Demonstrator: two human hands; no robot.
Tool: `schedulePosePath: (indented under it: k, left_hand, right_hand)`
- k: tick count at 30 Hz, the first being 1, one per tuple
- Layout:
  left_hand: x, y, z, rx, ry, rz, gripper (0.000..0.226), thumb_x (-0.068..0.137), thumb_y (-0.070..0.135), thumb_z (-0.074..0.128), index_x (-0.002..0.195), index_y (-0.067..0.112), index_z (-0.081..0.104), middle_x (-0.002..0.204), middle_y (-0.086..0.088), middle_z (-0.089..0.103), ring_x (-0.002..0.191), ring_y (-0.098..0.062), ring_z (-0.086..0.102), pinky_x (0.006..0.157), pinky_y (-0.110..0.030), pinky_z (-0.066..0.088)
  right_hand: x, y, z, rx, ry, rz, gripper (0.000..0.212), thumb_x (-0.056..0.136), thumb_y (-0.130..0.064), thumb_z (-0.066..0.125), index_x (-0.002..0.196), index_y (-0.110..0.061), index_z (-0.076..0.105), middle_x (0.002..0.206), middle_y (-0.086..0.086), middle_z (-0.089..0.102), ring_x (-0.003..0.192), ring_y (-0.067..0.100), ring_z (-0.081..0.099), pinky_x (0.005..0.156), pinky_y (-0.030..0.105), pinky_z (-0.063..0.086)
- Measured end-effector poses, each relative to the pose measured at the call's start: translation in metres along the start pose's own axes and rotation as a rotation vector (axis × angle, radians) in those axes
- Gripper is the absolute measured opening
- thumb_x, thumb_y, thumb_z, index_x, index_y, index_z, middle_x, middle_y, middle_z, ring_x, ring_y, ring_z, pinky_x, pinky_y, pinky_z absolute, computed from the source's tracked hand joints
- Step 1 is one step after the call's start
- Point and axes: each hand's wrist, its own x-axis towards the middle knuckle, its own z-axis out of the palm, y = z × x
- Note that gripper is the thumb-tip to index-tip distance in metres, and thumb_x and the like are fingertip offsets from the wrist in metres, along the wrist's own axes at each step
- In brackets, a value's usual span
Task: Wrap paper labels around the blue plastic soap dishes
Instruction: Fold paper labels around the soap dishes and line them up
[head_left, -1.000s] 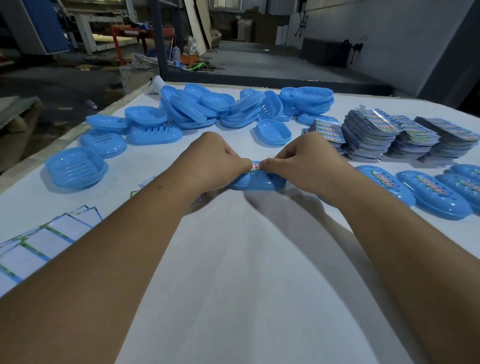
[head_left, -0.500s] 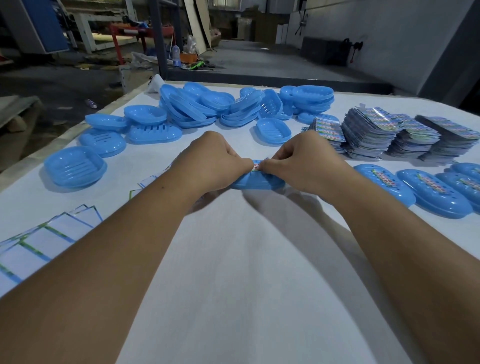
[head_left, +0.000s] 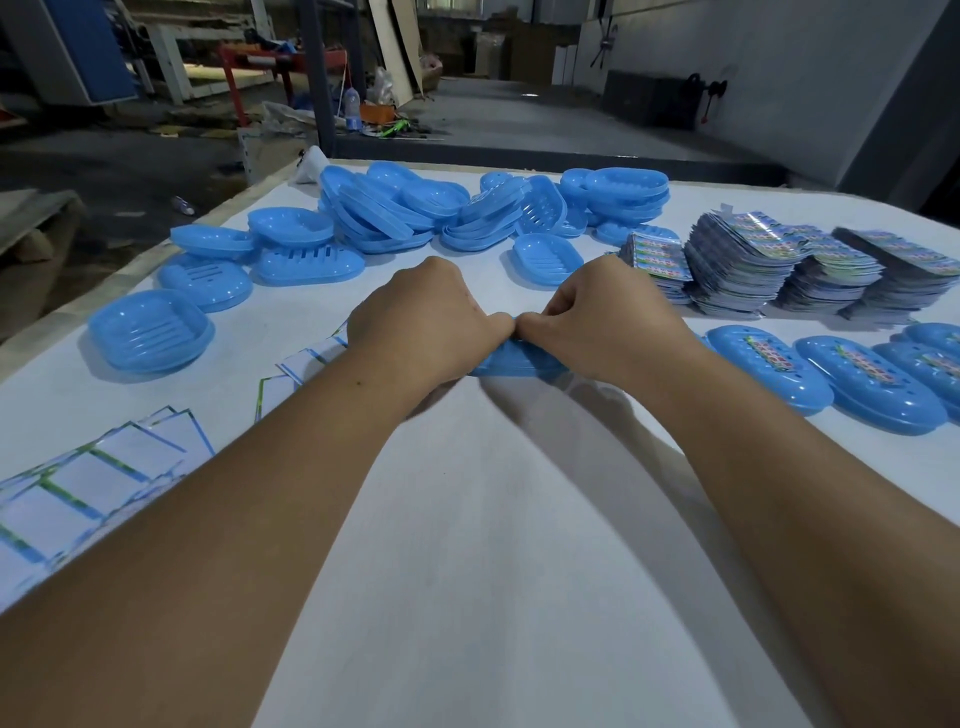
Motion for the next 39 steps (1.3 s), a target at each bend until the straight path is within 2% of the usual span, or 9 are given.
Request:
schedulePosePath:
  k: [5,11,23,27,30,32,34,36,39]
  left_hand:
    - [0.000,0.002,0.004,0.112,0.090,0.039,0.037,0.078,0.057,0.057,0.094,0.026,0.070,0.087,0.002,0.069,0.083,-0.024,0.063,0.069,-0.034,0.050]
    - [0.000,0.002,0.002,0.150,0.125,0.077,0.033,0.078,0.055,0.057,0.089,0.027,0.069,0.087,0.003,0.069,0.084,-0.025,0.063,0.069,-0.034,0.047]
    - [0.000,0.001,0.002,0.225,0.205,0.157,0.037,0.078,0.064,0.056,0.086,0.028,0.063,0.081,0.004,0.064,0.077,-0.022,0.060,0.069,-0.037,0.053]
    - [0.002,-0.009,0.002,0.153,0.196,0.102,0.034,0.084,0.065,0.057,0.083,0.032,0.059,0.072,0.011,0.053,0.077,-0.019,0.057,0.059,-0.031,0.038]
    - [0.008,-0.018,0.000,0.025,0.251,0.049,0.025,0.093,0.056,0.052,0.089,0.032,0.058,0.069,0.014,0.048,0.068,-0.014,0.052,0.057,-0.030,0.031]
    - [0.011,-0.022,0.000,-0.038,0.291,0.037,0.025,0.098,0.051,0.047,0.094,0.029,0.058,0.069,0.014,0.047,0.064,-0.011,0.046,0.056,-0.030,0.030]
    - [0.012,-0.024,0.001,-0.071,0.313,0.043,0.025,0.100,0.049,0.045,0.099,0.028,0.058,0.072,0.011,0.049,0.071,-0.015,0.049,0.060,-0.031,0.032]
    - [0.012,-0.023,0.002,-0.096,0.320,0.055,0.027,0.100,0.049,0.045,0.100,0.027,0.060,0.078,0.008,0.055,0.078,-0.018,0.053,0.064,-0.032,0.034]
    - [0.012,-0.023,0.004,-0.110,0.321,0.064,0.025,0.098,0.051,0.047,0.097,0.029,0.059,0.077,0.009,0.056,0.079,-0.019,0.055,0.065,-0.032,0.036]
  right_hand:
    - [0.002,-0.002,0.004,-0.060,0.023,0.014,0.036,0.076,-0.045,0.067,0.067,-0.010,0.069,0.058,0.004,0.060,0.064,0.025,0.060,0.050,0.027,0.037]
    - [0.006,-0.002,0.002,-0.132,0.004,0.013,0.037,0.077,-0.049,0.065,0.070,-0.014,0.055,0.064,0.007,0.047,0.067,0.029,0.052,0.052,0.029,0.030]
    - [0.007,0.002,0.000,-0.127,-0.007,0.012,0.045,0.077,-0.056,0.065,0.078,-0.010,0.065,0.069,0.005,0.063,0.073,0.025,0.062,0.054,0.029,0.037]
    - [0.003,0.004,-0.005,0.015,0.035,0.023,0.042,0.084,-0.047,0.065,0.069,-0.008,0.065,0.065,0.011,0.064,0.067,0.026,0.060,0.053,0.030,0.039]
    - [0.004,0.009,-0.013,0.113,0.148,-0.023,0.035,0.090,-0.035,0.059,0.076,-0.003,0.063,0.073,0.014,0.067,0.064,0.023,0.053,0.055,0.029,0.039]
    - [0.004,0.012,-0.016,0.164,0.136,-0.067,0.021,0.092,-0.031,0.058,0.082,-0.015,0.067,0.076,-0.003,0.068,0.073,0.017,0.060,0.065,0.030,0.046]
    - [0.001,0.013,-0.017,0.213,0.035,-0.128,0.013,0.092,-0.029,0.061,0.101,-0.026,0.070,0.090,-0.016,0.069,0.089,0.011,0.065,0.079,0.028,0.051]
    - [-0.004,0.010,-0.013,0.205,-0.099,-0.228,0.034,0.089,-0.032,0.067,0.123,-0.029,0.066,0.109,-0.017,0.069,0.103,0.007,0.063,0.092,0.025,0.049]
    - [-0.011,0.003,-0.005,0.149,-0.213,-0.341,0.058,0.082,-0.040,0.070,0.138,-0.035,0.056,0.127,-0.016,0.062,0.112,0.006,0.058,0.096,0.024,0.046]
